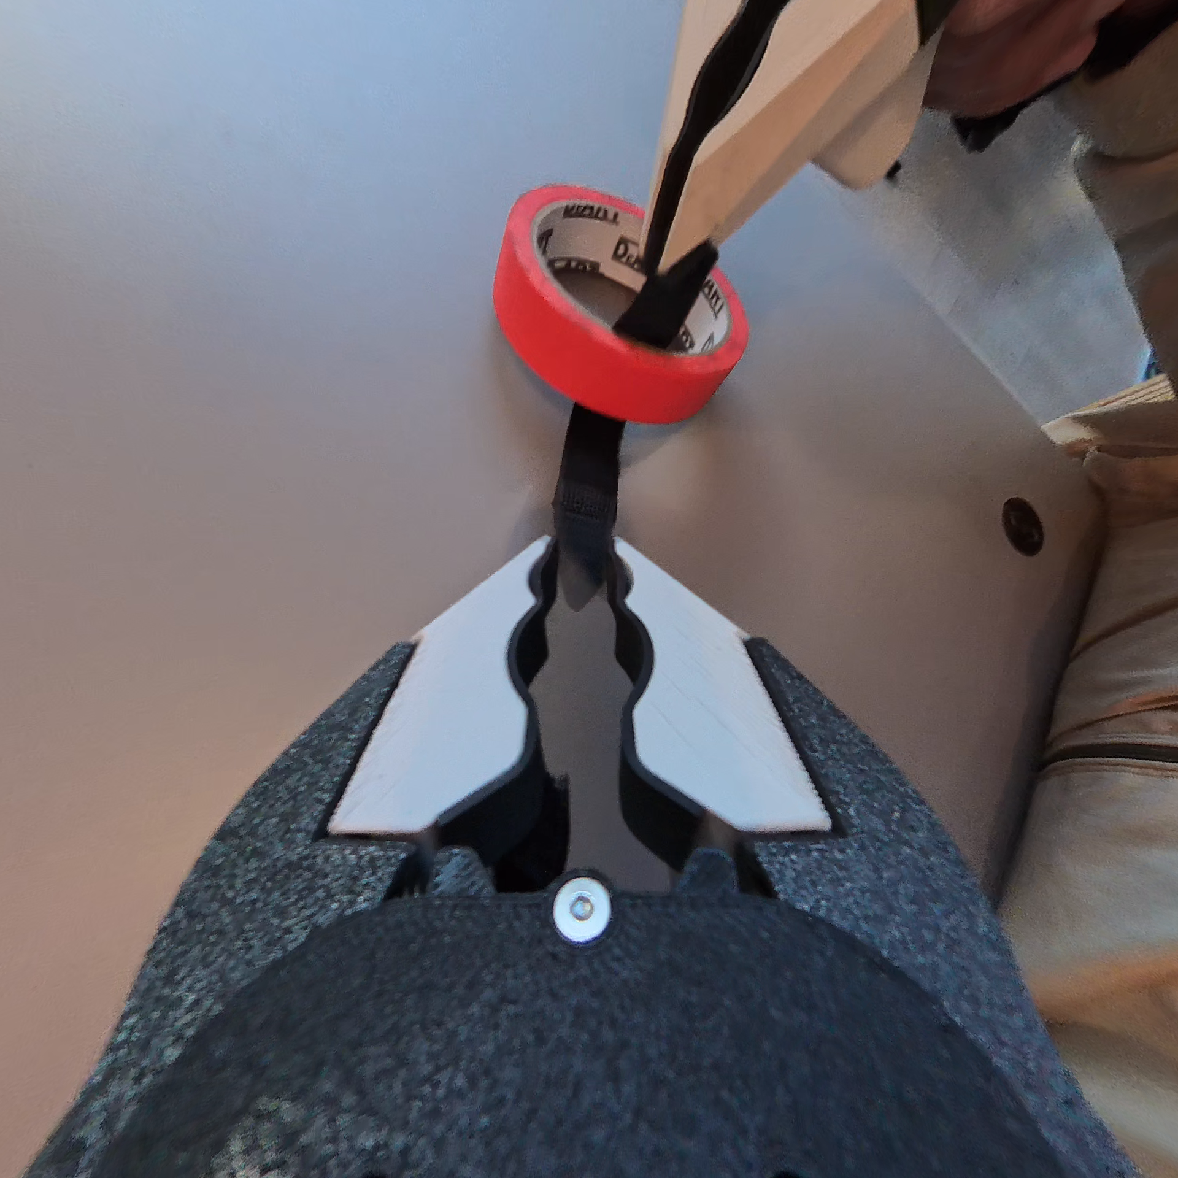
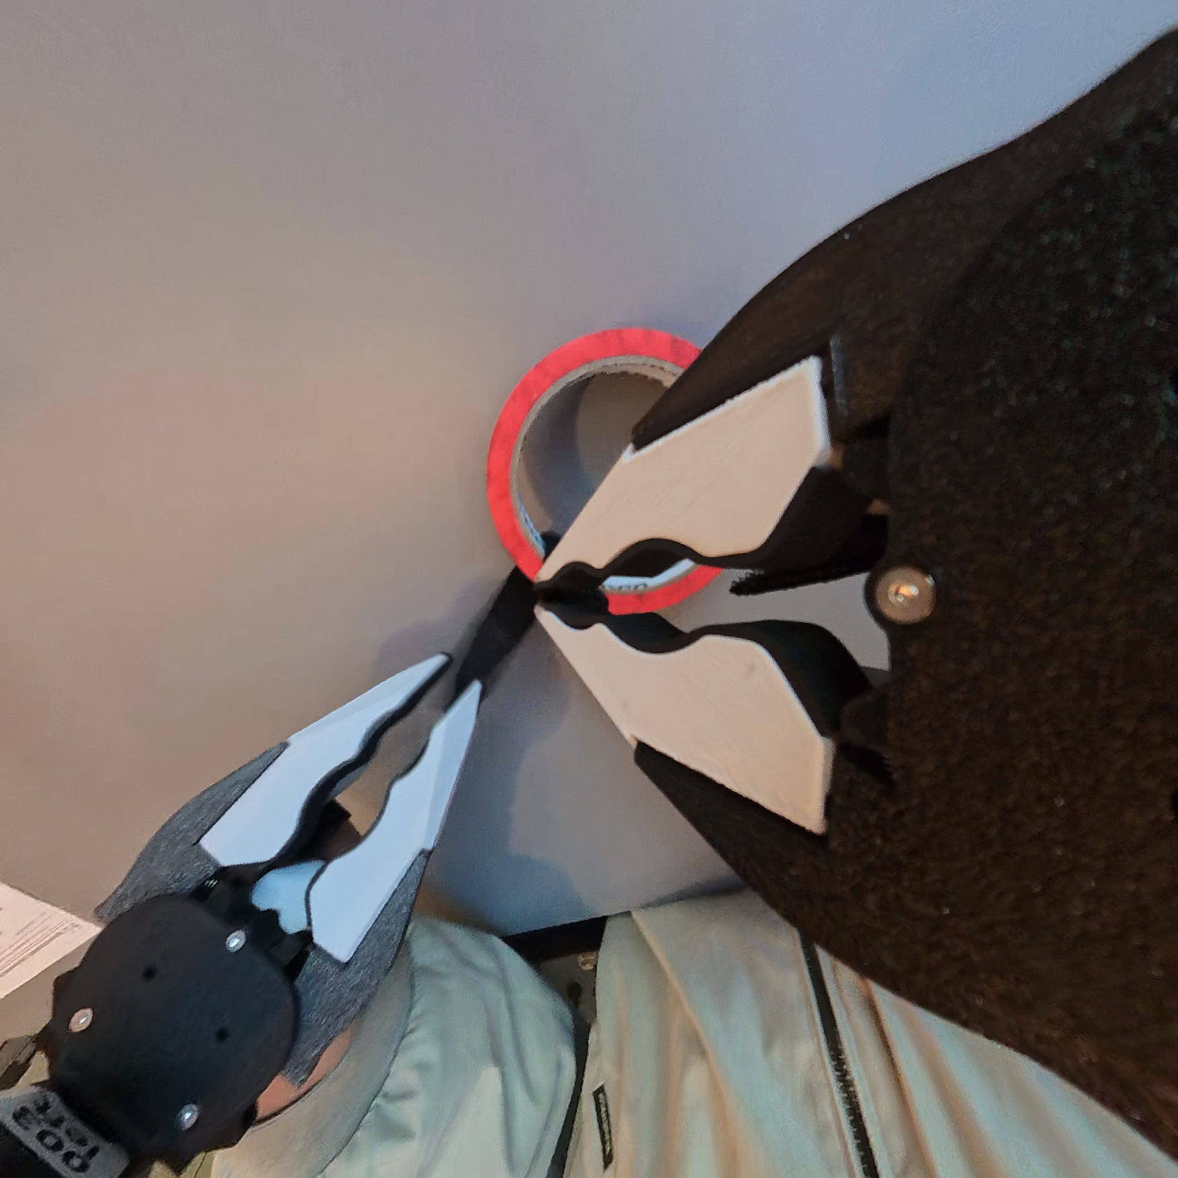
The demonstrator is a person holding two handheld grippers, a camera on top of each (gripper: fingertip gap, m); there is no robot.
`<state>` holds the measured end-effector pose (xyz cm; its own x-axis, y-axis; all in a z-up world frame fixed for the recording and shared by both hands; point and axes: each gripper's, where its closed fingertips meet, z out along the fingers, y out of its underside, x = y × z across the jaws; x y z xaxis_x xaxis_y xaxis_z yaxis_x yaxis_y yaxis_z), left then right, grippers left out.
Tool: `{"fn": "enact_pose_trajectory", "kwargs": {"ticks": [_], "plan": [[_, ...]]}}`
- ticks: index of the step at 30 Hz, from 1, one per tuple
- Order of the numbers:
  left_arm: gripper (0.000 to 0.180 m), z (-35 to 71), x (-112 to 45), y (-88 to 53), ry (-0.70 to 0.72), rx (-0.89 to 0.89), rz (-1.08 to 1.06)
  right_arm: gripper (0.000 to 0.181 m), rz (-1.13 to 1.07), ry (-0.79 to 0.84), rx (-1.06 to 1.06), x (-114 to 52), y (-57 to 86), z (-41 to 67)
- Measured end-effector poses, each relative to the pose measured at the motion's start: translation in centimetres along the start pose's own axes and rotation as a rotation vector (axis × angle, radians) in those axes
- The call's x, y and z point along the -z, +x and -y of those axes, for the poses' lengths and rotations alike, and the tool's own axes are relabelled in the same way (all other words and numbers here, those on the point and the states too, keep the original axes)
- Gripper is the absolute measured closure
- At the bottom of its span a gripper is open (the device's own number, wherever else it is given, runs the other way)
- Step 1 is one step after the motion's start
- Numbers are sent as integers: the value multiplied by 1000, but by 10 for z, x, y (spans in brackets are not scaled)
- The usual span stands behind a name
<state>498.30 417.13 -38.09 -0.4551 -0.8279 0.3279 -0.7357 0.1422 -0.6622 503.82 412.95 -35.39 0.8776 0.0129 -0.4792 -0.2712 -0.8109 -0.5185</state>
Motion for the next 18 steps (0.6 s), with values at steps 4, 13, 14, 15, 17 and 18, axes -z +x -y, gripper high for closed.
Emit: {"fn": "enact_pose_trajectory", "kwargs": {"ticks": [4, 13, 14, 15, 17, 18], "plan": [[180, 13, 5, 14, 69, 62, -65, 180, -14, -25, 51, -27, -20, -6], [153, -32, 17, 4, -15, 67, 56, 179, -181, -1, 192, -58, -25, -19], [151, -34, 12, 6, -19, 58, 53, 179, -196, 16, 196, -60, -25, -18], [149, -35, 7, 7, -24, 43, 57, 179, -211, 30, 198, -64, -25, -17], [149, -35, -5, 5, -29, 23, 74, 179, -250, 43, 204, -70, -22, -19], [149, -32, -10, 3, -27, 20, 85, 181, -274, 52, 206, -72, -20, -19]]}}
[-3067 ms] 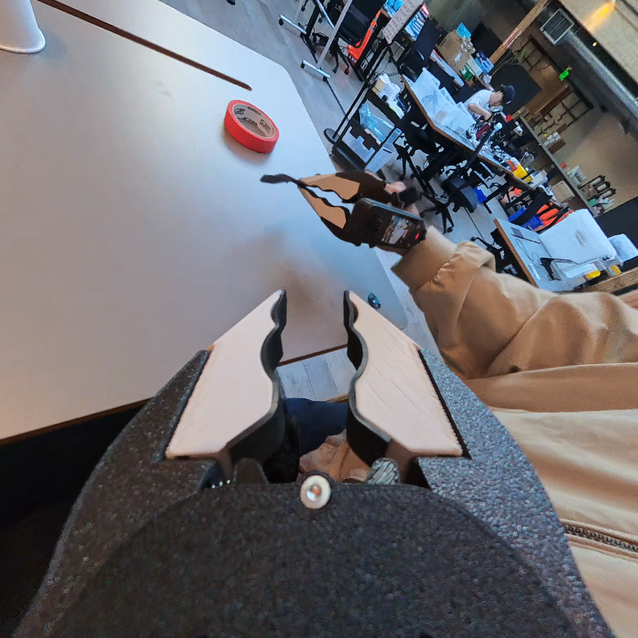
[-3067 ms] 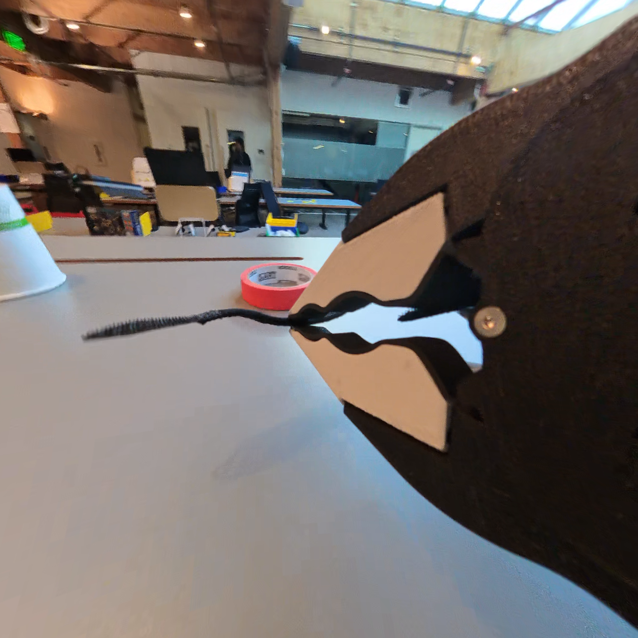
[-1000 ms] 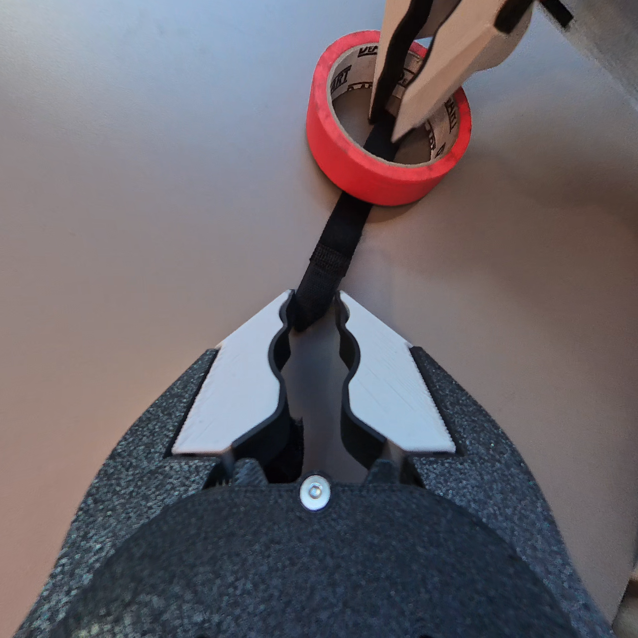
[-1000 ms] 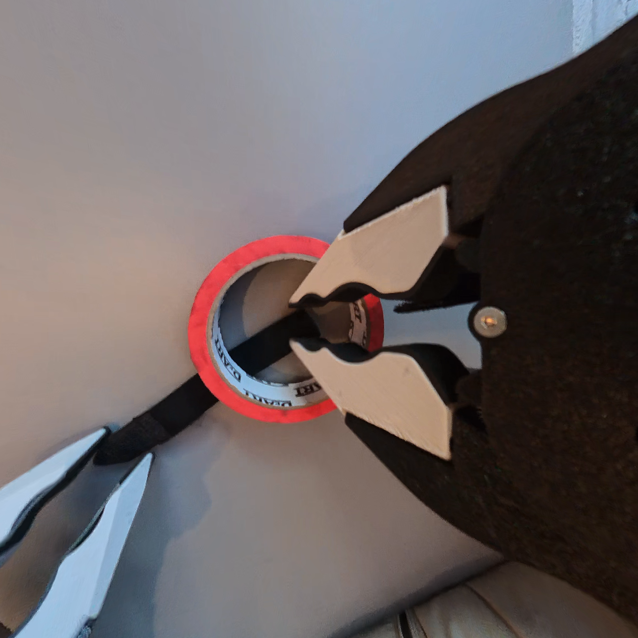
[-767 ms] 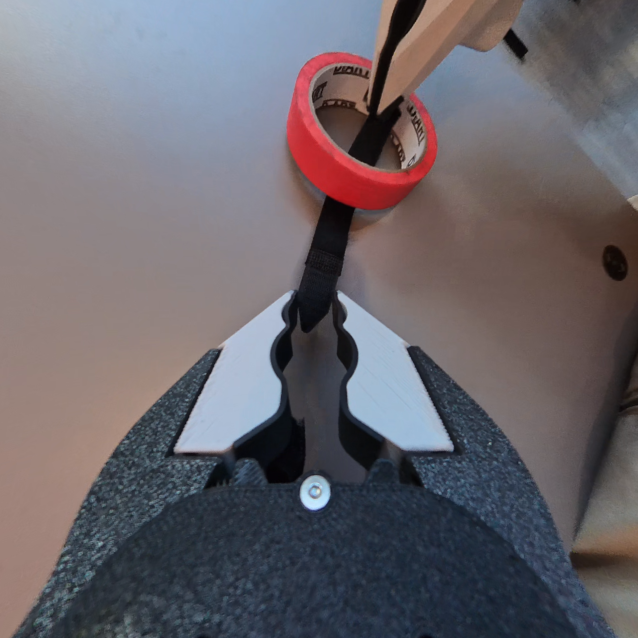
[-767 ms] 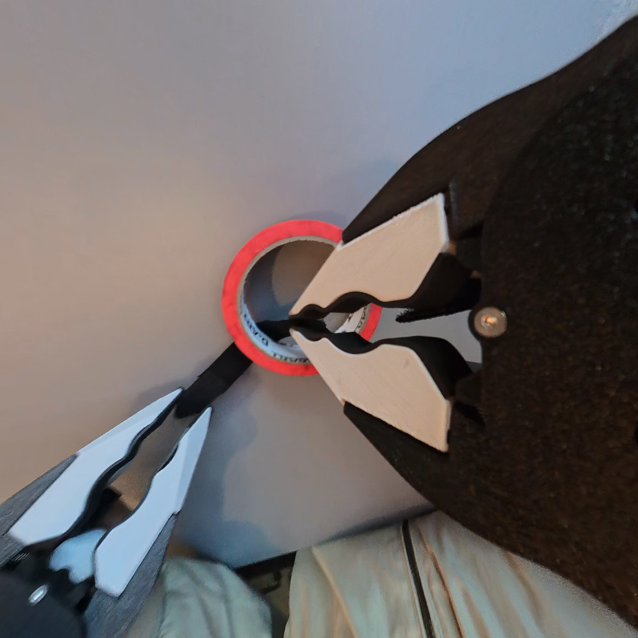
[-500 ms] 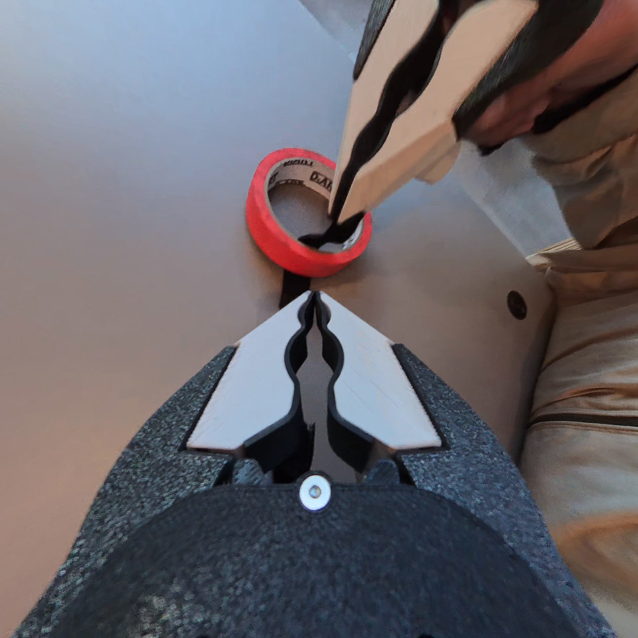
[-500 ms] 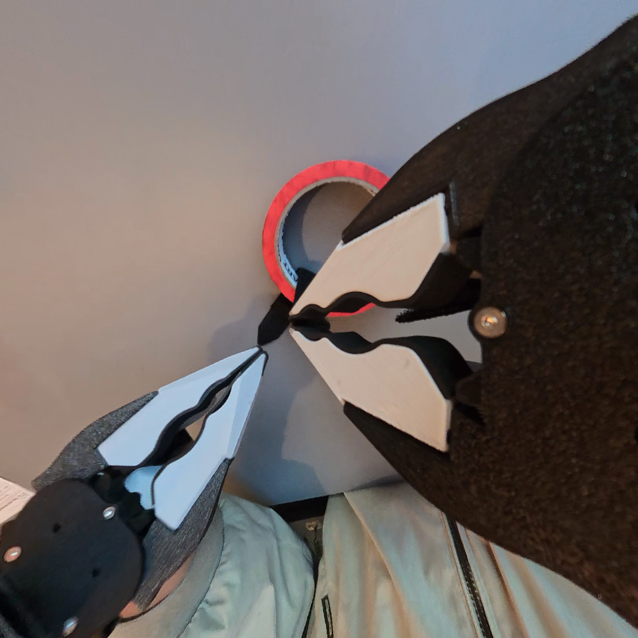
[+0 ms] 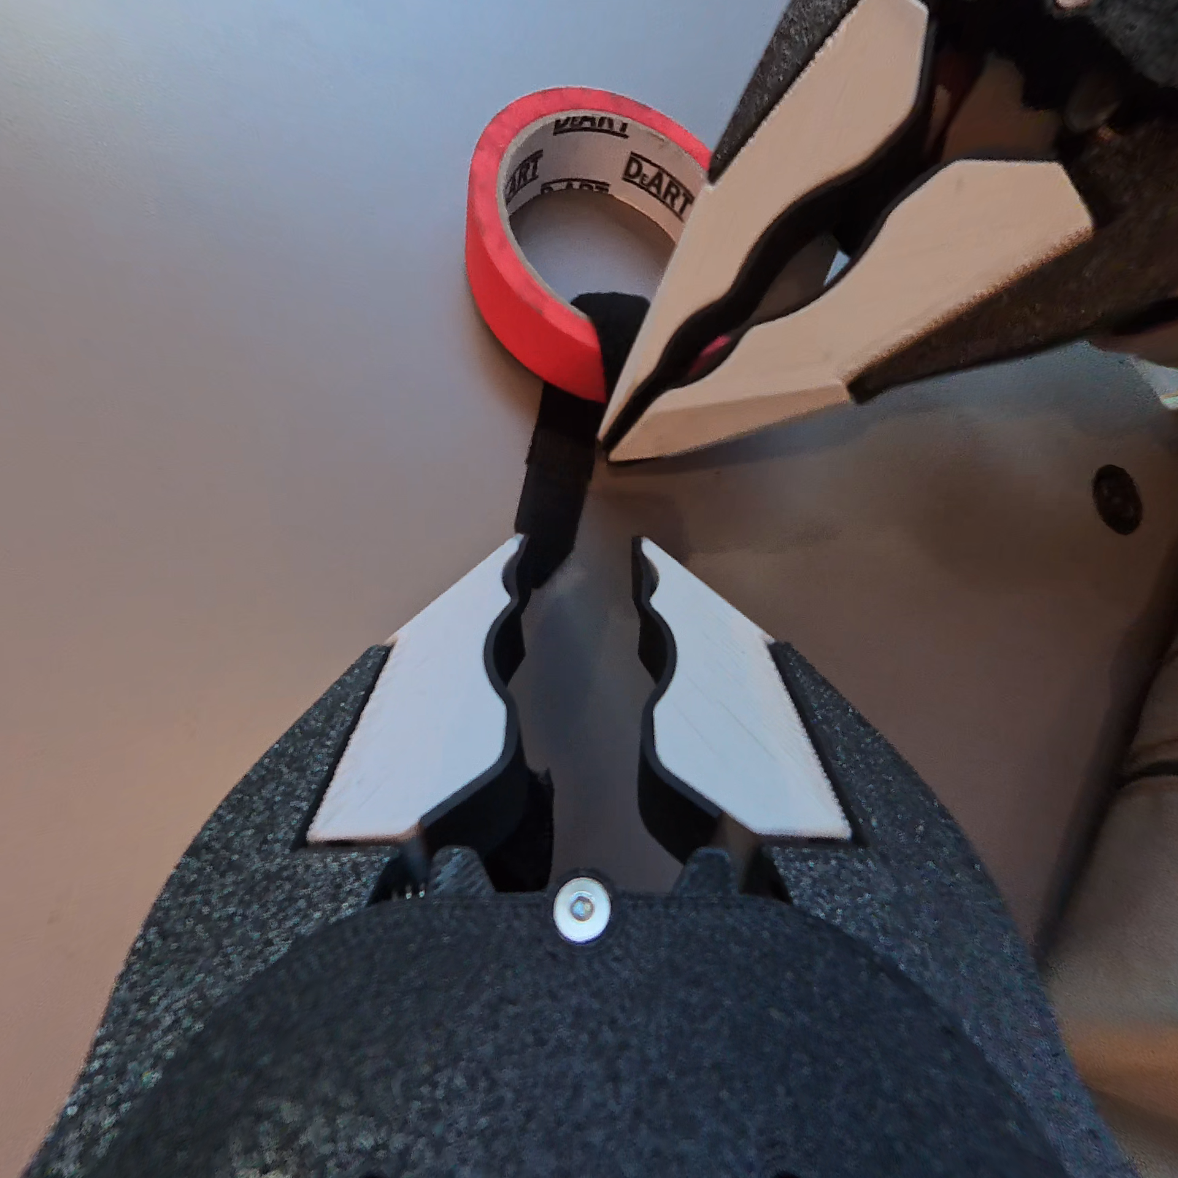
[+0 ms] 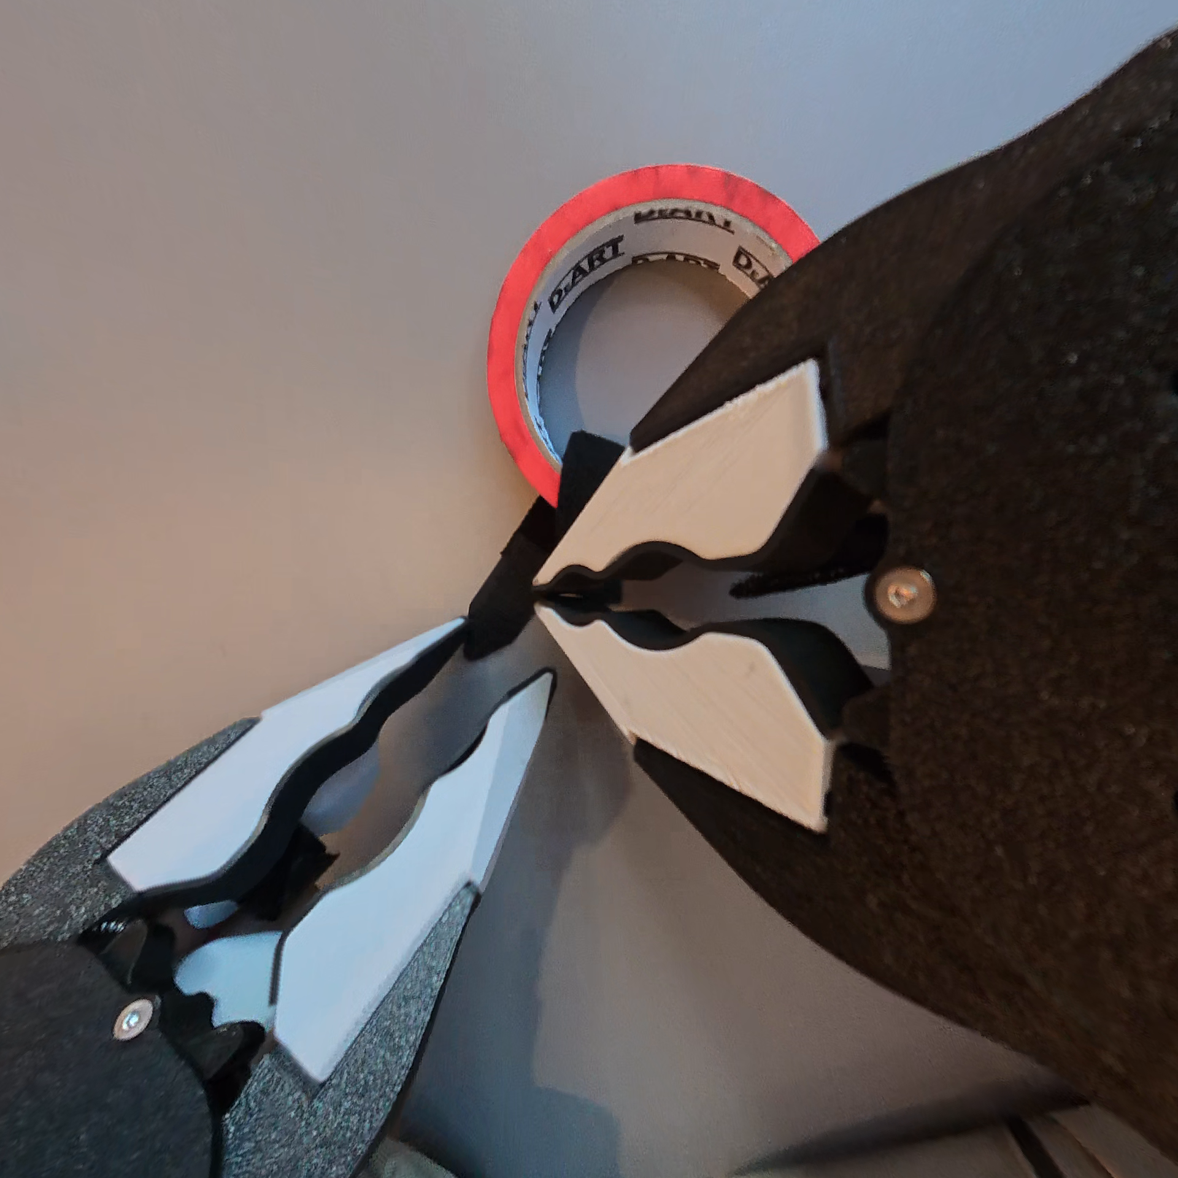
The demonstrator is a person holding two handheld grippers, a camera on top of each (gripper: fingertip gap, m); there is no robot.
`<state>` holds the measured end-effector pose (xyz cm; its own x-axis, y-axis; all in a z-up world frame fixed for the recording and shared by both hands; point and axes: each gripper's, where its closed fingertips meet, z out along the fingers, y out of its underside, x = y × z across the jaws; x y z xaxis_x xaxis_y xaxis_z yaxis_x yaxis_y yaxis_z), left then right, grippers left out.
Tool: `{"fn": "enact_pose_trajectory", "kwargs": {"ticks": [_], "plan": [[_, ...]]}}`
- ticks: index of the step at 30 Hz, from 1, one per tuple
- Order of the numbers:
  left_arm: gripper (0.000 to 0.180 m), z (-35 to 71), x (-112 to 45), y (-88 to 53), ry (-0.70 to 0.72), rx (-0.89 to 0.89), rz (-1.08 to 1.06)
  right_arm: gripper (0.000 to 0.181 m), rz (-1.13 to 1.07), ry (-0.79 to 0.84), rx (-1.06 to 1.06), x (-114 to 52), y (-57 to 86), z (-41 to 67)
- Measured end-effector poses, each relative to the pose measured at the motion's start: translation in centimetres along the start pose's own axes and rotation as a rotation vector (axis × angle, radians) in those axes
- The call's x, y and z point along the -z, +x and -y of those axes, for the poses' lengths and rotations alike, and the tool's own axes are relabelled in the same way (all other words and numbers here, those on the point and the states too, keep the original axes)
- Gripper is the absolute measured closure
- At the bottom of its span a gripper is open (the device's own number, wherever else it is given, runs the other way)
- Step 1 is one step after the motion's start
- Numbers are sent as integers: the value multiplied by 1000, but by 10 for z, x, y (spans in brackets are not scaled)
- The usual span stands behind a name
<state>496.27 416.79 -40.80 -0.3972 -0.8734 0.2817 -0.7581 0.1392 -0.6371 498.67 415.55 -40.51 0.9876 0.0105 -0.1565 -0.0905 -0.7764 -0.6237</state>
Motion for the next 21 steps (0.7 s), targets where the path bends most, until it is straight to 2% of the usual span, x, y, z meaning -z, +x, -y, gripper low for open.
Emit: {"fn": "enact_pose_trajectory", "kwargs": {"ticks": [2, 4, 7, 9, 12, 14, 16, 19, 21], "plan": [[150, 6, -6, -6, 15, -9, 40, 181, -15, 23, 2, 1, 0, -1], [149, 11, -7, -10, 21, -13, 57, 179, 62, 52, -33, 8, -8, -1], [149, 13, -2, -8, 21, -14, 51, 167, 214, 175, -97, 41, -20, 10], [149, 16, 4, -8, 42, 9, 35, 158, 241, 239, -175, 62, -5, 10], [150, 19, 8, -15, 58, 49, 29, 157, 240, 318, -327, 81, 36, 2], [150, 29, 12, -17, 82, 55, 22, 151, 197, 294, -396, 83, 63, -10], [150, 44, 12, -12, 106, 48, -9, 151, 124, 235, -367, 78, 77, -19], [150, 41, 4, -13, 46, 23, 14, 151, -60, 171, -269, 78, 89, -27], [150, 27, 0, -22, -14, 30, 53, 152, -25, 145, -295, 76, 78, -35]]}}
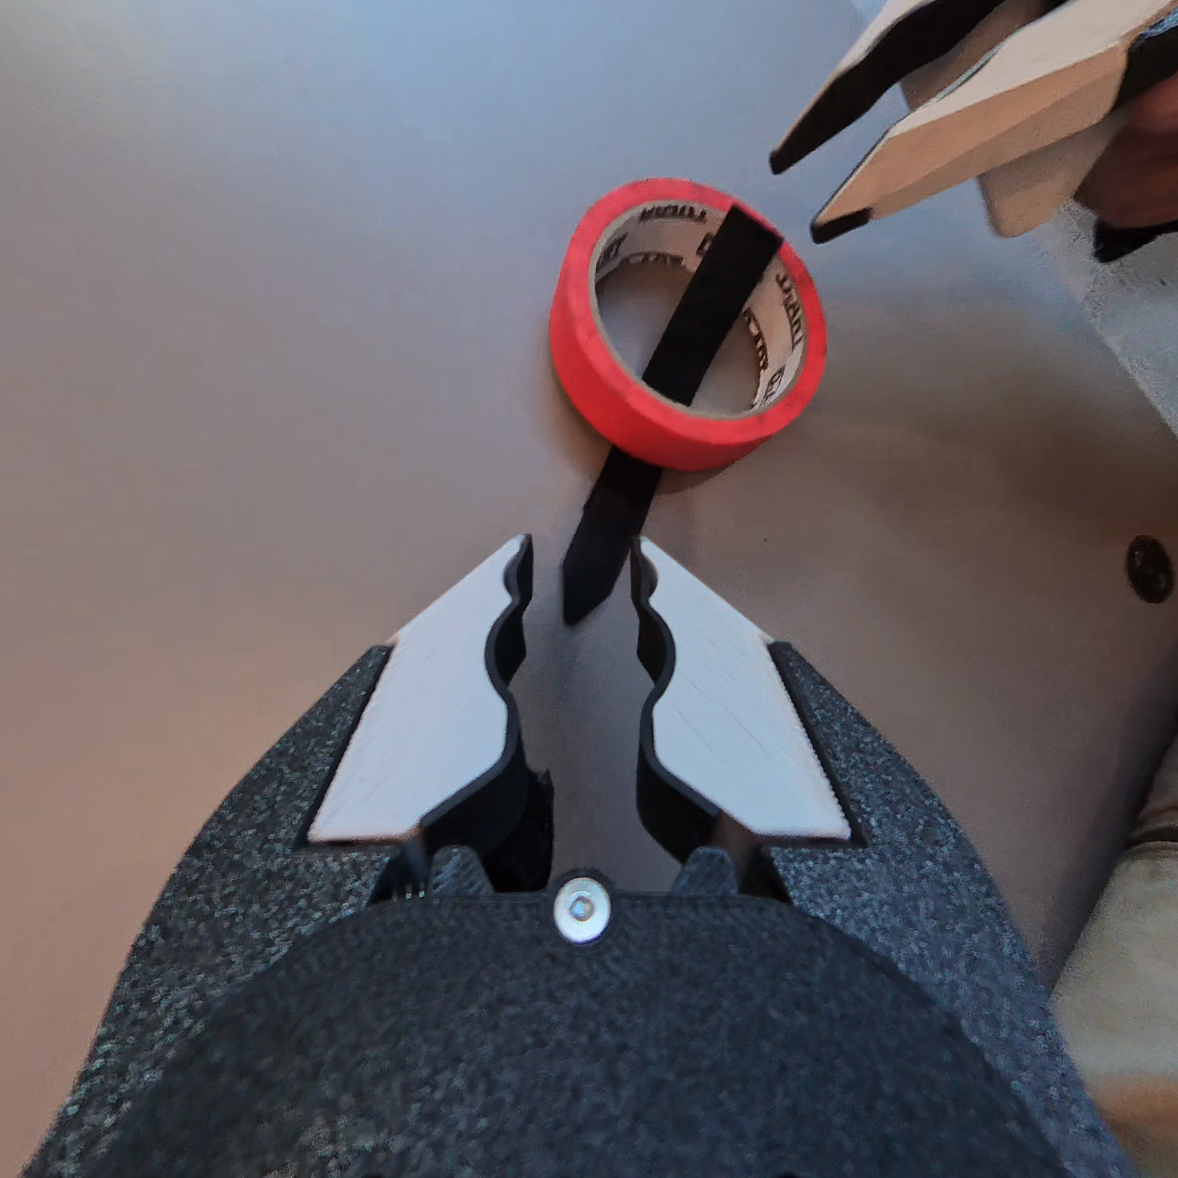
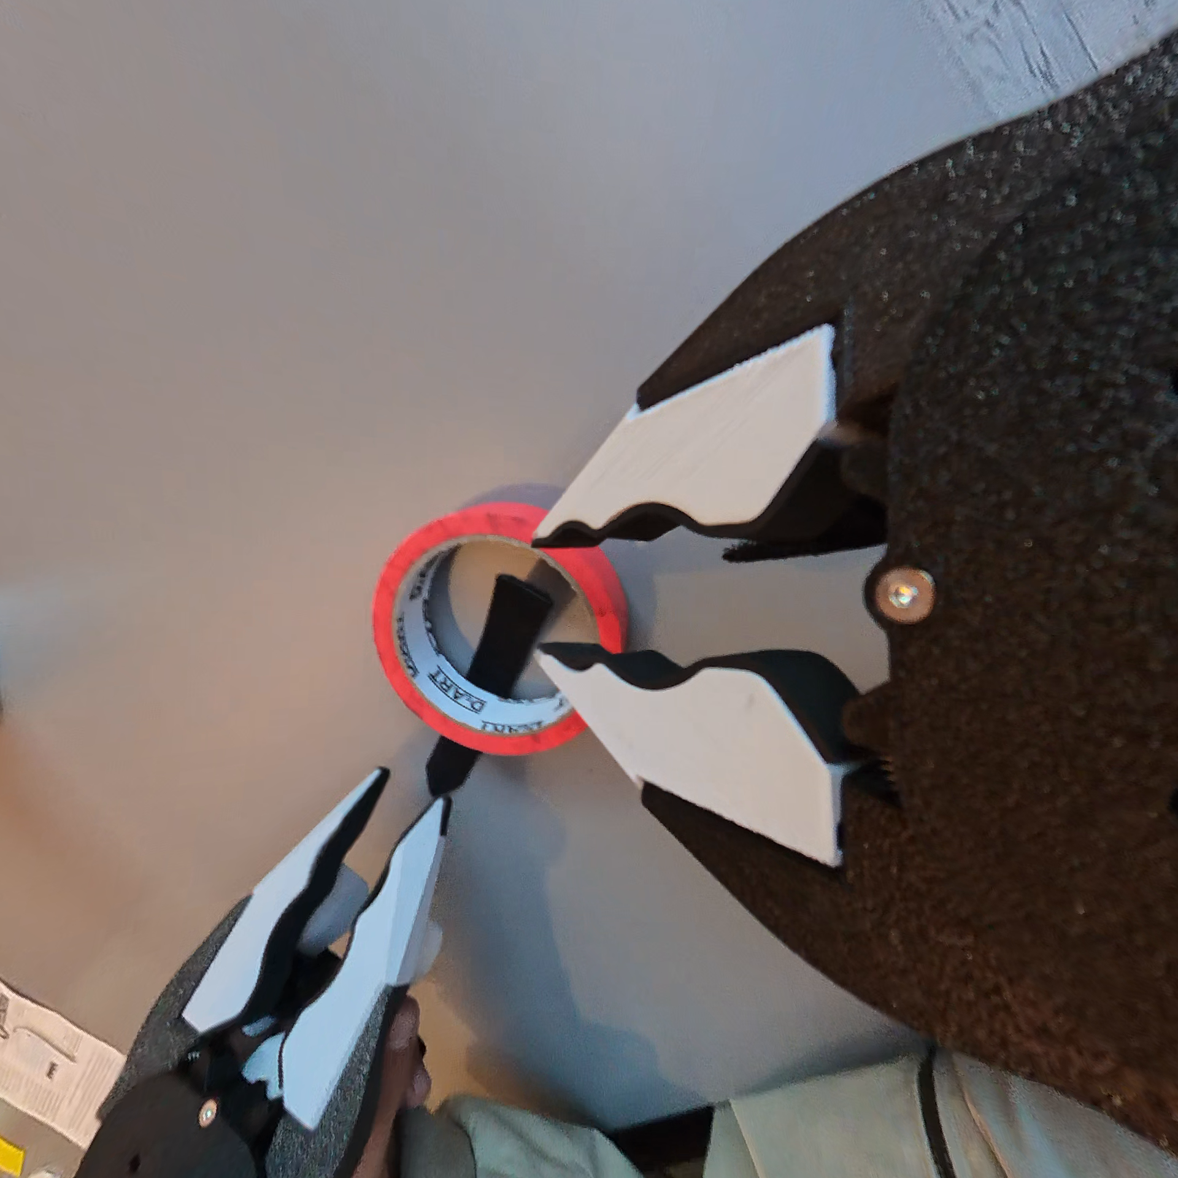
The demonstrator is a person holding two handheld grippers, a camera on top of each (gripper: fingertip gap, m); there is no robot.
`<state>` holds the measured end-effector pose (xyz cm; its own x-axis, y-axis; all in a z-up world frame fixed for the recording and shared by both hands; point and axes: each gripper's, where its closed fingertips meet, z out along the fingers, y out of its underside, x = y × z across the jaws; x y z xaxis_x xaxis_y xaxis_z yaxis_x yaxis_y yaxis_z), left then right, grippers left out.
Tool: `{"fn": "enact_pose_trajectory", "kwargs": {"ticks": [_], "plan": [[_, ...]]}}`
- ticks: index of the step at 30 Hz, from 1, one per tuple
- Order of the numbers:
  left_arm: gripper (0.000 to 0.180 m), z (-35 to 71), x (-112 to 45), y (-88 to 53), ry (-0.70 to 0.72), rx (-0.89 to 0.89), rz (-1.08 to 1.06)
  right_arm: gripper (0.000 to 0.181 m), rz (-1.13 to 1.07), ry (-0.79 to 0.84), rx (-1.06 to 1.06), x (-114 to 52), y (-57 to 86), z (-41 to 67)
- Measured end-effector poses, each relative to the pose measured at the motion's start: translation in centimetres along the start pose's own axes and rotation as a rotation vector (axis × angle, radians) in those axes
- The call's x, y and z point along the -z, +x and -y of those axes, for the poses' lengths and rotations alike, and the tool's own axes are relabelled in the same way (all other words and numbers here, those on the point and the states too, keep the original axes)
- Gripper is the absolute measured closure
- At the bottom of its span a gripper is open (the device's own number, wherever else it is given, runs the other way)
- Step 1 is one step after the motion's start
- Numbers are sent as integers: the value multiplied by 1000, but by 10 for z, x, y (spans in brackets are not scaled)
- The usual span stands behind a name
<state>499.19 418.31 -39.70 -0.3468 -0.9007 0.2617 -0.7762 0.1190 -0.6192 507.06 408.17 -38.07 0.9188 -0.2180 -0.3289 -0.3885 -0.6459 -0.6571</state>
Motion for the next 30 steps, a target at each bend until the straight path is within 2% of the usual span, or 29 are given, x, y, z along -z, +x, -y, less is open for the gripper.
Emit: {"fn": "enact_pose_trajectory", "kwargs": {"ticks": [5, 8, 11, 15, 24, 25, 27, 30], "plan": [[149, -15, -7, 8, -19, 28, -46, 157, 17, -25, -31, -22, -12, -8], [153, -17, -8, 6, -30, -9, -4, 177, -3, -6, -33, -29, -13, 0], [180, -20, -8, -2, -42, -15, 58, 178, 19, 65, 91, -26, -37, 19], [180, -20, -8, 3, -19, 47, 27, 179, 5, 5, 299, -43, -65, 11], [180, -24, -1, 12, -2, 63, -4, 179, 27, -145, 478, -73, -87, 4], [179, -18, 5, 10, 40, 91, -11, 179, 18, -164, 501, -73, -86, 4], [153, 4, 19, 10, 154, 182, -106, 179, 9, -201, 544, -73, -85, 3], [143, 34, 26, 11, 249, 172, -253, 179, 41, -227, 587, -71, -85, 1]]}}
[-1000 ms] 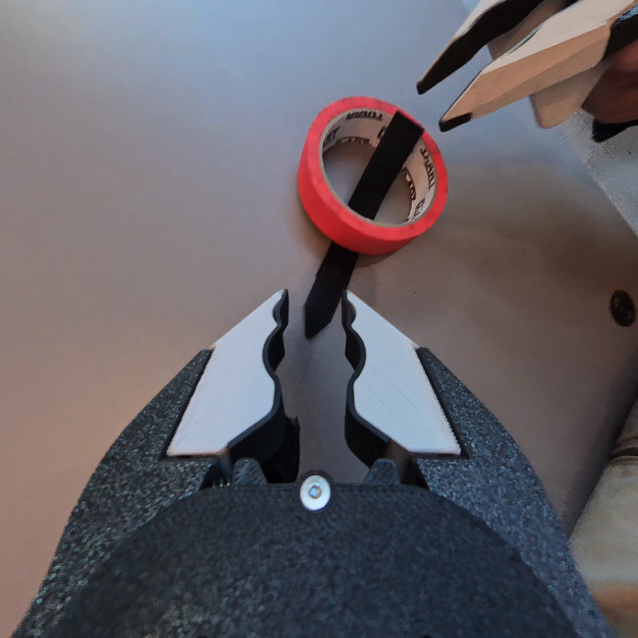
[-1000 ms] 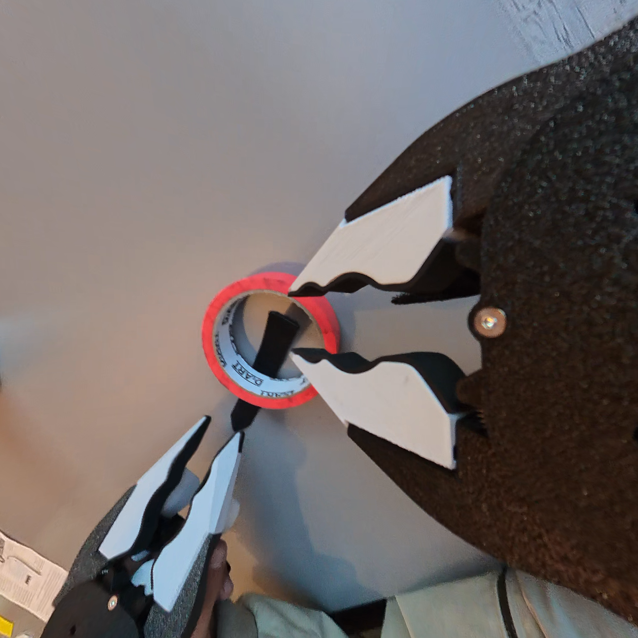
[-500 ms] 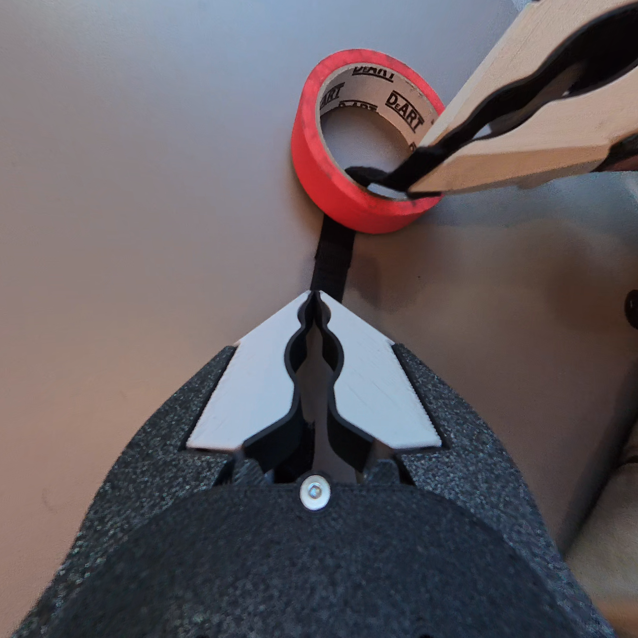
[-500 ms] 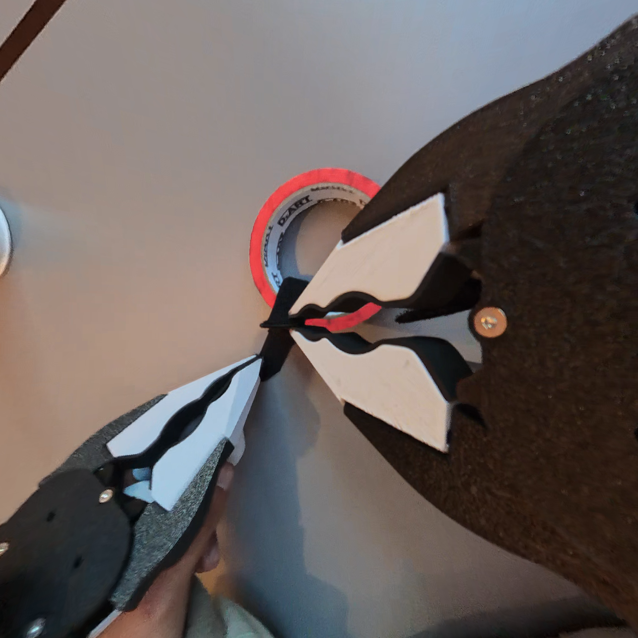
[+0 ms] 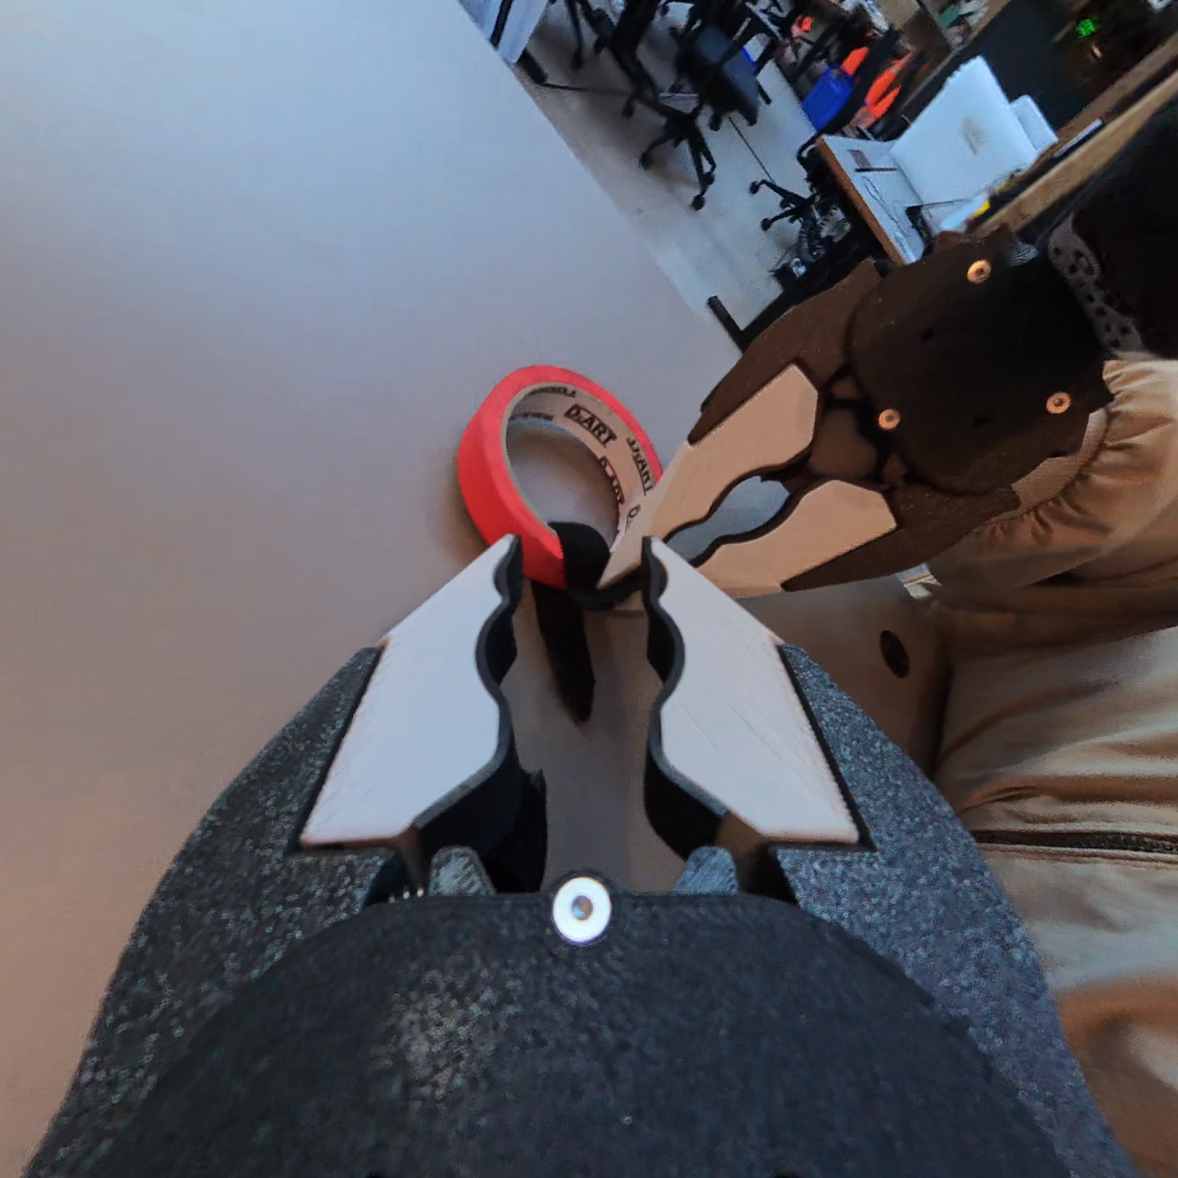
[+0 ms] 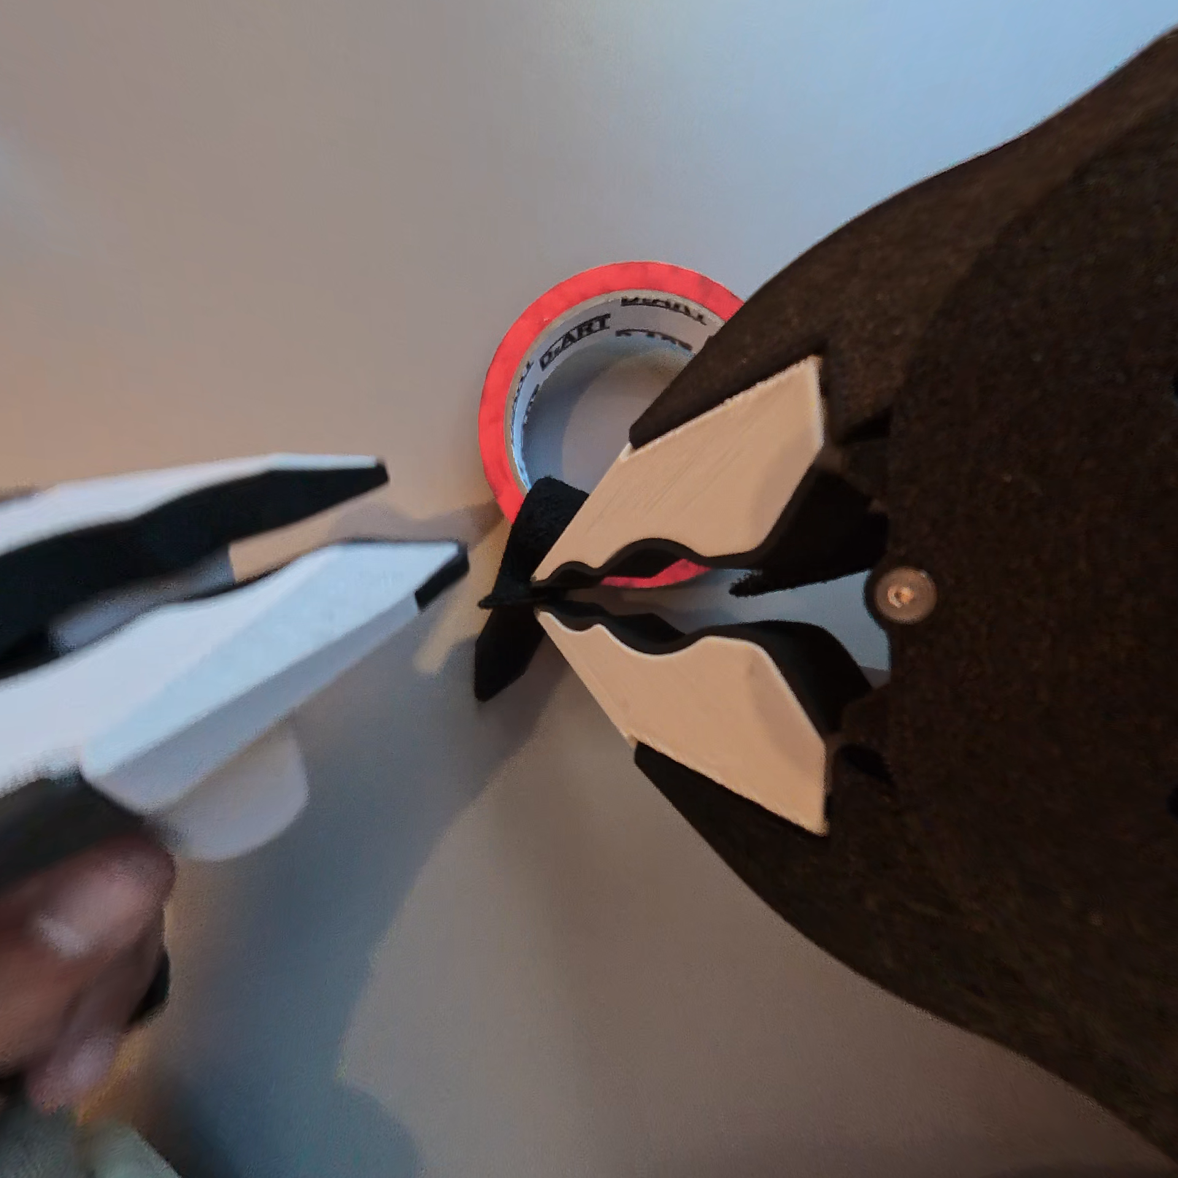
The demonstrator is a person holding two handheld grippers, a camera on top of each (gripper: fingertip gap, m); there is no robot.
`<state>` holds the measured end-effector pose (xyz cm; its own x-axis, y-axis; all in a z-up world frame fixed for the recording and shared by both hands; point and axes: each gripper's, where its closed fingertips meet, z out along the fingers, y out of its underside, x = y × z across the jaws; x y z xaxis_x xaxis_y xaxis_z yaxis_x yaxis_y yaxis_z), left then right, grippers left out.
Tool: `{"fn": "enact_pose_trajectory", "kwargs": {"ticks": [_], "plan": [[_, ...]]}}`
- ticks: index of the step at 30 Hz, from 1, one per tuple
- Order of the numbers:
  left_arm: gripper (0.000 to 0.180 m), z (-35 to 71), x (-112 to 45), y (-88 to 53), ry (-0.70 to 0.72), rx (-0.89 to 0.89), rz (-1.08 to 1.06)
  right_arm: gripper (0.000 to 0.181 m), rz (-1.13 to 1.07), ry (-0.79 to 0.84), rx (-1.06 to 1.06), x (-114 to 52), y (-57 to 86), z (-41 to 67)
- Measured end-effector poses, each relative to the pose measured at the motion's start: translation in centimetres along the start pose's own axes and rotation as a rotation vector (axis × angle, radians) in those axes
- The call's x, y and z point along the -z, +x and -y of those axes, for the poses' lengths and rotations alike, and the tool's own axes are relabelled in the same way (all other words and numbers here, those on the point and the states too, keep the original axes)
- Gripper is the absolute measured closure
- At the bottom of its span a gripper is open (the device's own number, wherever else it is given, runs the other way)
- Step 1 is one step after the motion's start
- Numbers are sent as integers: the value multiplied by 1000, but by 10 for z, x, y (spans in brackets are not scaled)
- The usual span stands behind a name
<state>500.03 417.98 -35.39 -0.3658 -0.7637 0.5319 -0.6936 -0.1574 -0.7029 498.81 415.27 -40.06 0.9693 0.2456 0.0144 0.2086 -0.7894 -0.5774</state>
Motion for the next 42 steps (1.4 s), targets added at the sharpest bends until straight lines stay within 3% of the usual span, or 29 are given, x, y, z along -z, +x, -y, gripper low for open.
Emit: {"fn": "enact_pose_trajectory", "kwargs": {"ticks": [4, 7, 15, 17, 20, 22, 24, 30, 31, 36, 40, 42], "plan": [[150, 3, -16, 16, -111, -191, -202, 179, 52, 13, 43, 2, 0, -3], [153, -9, -25, 13, -226, -395, -213, 179, 38, 46, 144, 3, -4, -4], [154, -30, -38, 13, -442, -527, -382, 178, -55, 97, 201, 4, -8, -7], [155, -35, -38, 13, -466, -581, -416, 178, -48, 103, 131, 4, -10, -9], [156, -42, -39, 12, -495, -674, -423, 155, 38, 135, -62, 8, -21, -12], [157, -43, -39, 9, -492, -740, -415, 151, 51, 191, -167, 16, -25, -12], [159, -44, -39, 9, -499, -739, -424, 148, 34, 210, -170, 17, -33, -14], [163, -43, -39, 12, -542, -678, -454, 148, -252, 95, 149, -16, -35, -10], [163, -43, -39, 12, -549, -655, -462, 155, -231, 105, 141, -20, -39, -6], [164, -40, -38, 11, -552, -515, -500, 150, -155, 120, 33, -22, -42, -10], [164, -38, -38, 10, -568, -447, -525, 158, -95, 123, 76, -25, -46, -10], [164, -38, -38, 9, -588, -425, -533, 171, -43, 125, 70, -27, -52, -10]]}}
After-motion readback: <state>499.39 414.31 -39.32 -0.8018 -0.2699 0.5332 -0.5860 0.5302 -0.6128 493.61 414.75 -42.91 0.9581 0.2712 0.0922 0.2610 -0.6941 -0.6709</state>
